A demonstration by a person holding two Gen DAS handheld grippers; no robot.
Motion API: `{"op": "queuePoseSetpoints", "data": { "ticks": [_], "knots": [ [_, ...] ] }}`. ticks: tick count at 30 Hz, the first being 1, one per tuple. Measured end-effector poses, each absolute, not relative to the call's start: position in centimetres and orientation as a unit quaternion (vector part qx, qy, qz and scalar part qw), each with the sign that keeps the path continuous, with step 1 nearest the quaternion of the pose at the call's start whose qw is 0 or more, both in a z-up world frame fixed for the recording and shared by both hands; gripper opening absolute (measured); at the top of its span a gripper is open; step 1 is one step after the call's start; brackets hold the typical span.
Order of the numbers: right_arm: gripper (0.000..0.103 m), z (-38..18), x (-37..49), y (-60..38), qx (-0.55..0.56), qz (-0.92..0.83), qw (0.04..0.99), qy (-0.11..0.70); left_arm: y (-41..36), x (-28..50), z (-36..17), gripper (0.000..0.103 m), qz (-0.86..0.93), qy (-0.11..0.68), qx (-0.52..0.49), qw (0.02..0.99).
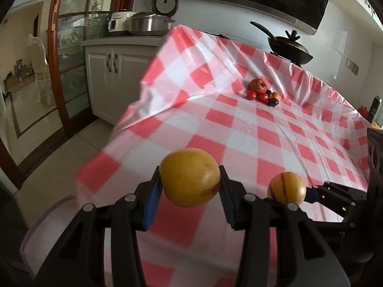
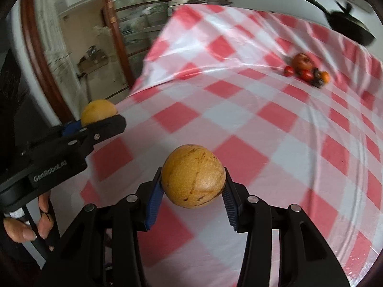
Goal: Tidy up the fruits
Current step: 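Carry both yellow fruits to the white box and open both tools to release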
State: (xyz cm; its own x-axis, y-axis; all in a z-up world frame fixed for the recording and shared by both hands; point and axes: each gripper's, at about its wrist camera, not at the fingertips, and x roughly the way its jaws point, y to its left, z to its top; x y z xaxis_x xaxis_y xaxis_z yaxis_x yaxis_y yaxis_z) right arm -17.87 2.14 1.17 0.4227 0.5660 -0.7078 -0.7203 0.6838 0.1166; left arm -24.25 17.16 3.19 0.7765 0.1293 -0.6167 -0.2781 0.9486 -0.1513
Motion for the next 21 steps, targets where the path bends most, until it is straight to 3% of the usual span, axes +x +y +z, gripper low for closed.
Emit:
{"op": "queuePoseSetpoints", "data": {
  "ticks": [14, 21],
  "knots": [
    [0.046, 0.6, -27.7, 9.9, -0.212, 0.528, 0.754, 0.329, 25.7, -36.7, 2.1, 0.045, 0.221, 0.317, -0.166, 0.907],
    [0.046, -4.0, -33.7, 15.2, -0.319, 0.581, 0.667, 0.34, 28.7, -39.0, -2.3, 0.045, 0.256, 0.376, -0.176, 0.873]
  ]
}}
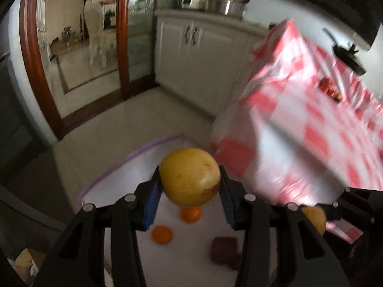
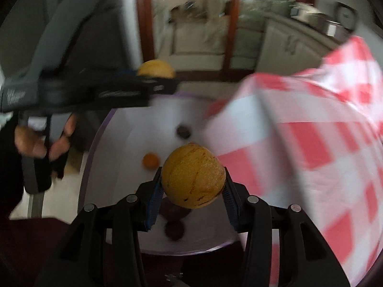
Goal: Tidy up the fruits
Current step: 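Carry both yellow fruits to the white box and open both tools to release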
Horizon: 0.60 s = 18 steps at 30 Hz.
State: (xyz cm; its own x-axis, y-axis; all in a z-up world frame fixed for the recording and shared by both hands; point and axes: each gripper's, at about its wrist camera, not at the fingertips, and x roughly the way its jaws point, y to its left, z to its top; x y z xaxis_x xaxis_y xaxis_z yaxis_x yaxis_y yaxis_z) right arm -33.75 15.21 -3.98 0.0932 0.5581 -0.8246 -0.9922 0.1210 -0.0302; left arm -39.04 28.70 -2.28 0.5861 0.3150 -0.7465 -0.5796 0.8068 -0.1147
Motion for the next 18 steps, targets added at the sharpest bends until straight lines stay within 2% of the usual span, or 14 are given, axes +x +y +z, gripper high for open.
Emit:
{"op": "queuePoseSetpoints", "data": {
  "ticks": [11, 18],
  "knots": [
    [0.046, -11.9, -39.9, 20.8, -0.426, 0.619, 0.538, 0.381, 32.1, -39.9, -11.9, 0.045, 0.266, 0.521, -0.205, 0.785],
    [0.046, -14.1, -40.8, 21.9, -0.447, 0.617, 0.516, 0.392, 33.1, -40.9, -14.0, 0.046, 0.273, 0.54, -0.207, 0.769]
  ]
}}
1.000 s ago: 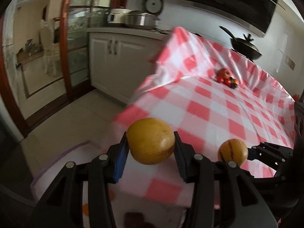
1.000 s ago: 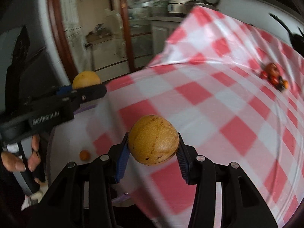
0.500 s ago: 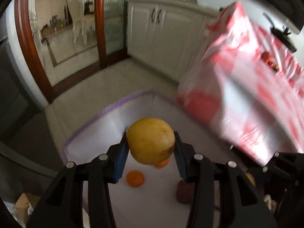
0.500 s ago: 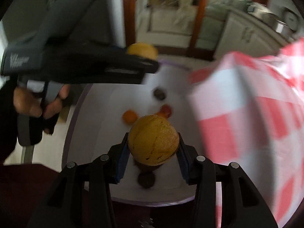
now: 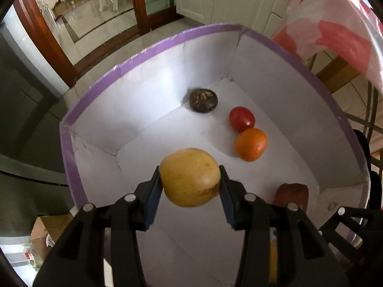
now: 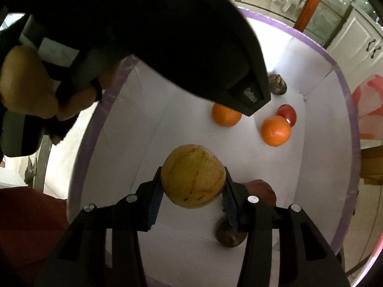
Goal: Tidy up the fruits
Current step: 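Carry both yellow fruits to the white box and open both tools to release, then move both open tools back over the remaining fruits on the table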
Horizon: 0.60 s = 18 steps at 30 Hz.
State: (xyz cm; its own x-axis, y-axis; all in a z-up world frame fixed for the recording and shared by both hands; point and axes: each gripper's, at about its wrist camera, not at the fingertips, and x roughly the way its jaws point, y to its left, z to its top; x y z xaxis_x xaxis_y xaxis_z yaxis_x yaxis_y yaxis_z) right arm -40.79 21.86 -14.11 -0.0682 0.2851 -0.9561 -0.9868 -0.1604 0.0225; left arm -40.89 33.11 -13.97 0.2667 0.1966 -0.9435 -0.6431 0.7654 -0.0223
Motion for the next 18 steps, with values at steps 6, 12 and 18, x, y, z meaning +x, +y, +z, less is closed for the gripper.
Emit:
{"op": "queuePoseSetpoints", "data": {
  "ticks": [6, 12, 18],
  "knots": [
    [0.046, -15.5, -41.1, 22.1, -0.459, 0.604, 0.513, 0.401, 32.7, -40.7, -14.7, 0.048, 0.273, 0.546, -0.211, 0.763],
    [0.059, -15.1, -41.0, 21.9, -0.45, 0.604, 0.524, 0.397, 32.7, -40.4, -14.5, 0.06, 0.281, 0.541, -0.204, 0.766],
    [0.069, -14.4, -40.9, 21.4, -0.446, 0.607, 0.529, 0.39, 32.0, -39.8, -14.2, 0.082, 0.274, 0.54, -0.194, 0.772]
  ]
}}
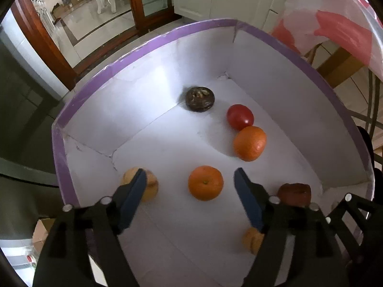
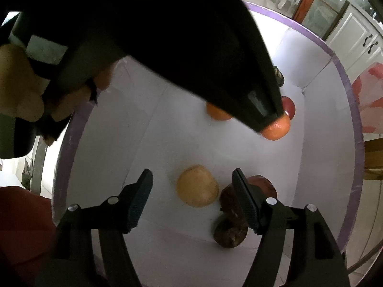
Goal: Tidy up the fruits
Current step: 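Move both open tools back over the remaining fruits on the table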
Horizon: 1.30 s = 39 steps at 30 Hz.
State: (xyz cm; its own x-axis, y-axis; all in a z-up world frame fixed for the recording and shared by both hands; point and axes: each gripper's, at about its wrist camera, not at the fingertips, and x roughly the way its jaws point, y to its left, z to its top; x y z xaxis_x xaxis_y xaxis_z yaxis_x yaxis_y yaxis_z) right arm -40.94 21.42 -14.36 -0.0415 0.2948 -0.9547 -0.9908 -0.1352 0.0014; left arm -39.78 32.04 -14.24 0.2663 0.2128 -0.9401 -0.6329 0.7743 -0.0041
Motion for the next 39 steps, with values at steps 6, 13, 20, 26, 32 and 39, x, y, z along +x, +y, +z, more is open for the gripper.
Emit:
{"op": "queuePoseSetpoints", "data": {
  "ticks": [6, 13, 20, 26, 32, 39],
  "knots": [
    [0.074, -12.9, -41.2, 20.9, -0.436, 0.611, 0.539, 0.382, 32.6, -40.1, -13.2, 0.087, 0.293, 0.53, -0.193, 0.772],
    [0.077, -9.8, -39.8, 20.1, -0.4, 0.619, 0.565, 0.371, 33.3, -40.1, -10.2, 0.089, 0.313, 0.508, -0.181, 0.782],
    [0.083, -4.2, -37.5, 18.0, -0.336, 0.62, 0.617, 0.349, 32.3, -38.0, -5.3, 0.095, 0.326, 0.479, -0.137, 0.803],
    [0.087, 1.6, -34.8, 14.3, -0.278, 0.611, 0.678, 0.3, 30.0, -34.5, -1.0, 0.097, 0.326, 0.459, -0.084, 0.823],
    [0.087, 5.5, -28.8, 8.2, -0.22, 0.545, 0.766, 0.262, 26.2, -28.7, 4.1, 0.101, 0.274, 0.414, -0.075, 0.865],
    [0.087, 5.6, -18.1, -0.3, -0.108, 0.422, 0.846, 0.308, 17.7, -17.8, 5.1, 0.101, 0.139, 0.398, -0.078, 0.904]
  ]
}}
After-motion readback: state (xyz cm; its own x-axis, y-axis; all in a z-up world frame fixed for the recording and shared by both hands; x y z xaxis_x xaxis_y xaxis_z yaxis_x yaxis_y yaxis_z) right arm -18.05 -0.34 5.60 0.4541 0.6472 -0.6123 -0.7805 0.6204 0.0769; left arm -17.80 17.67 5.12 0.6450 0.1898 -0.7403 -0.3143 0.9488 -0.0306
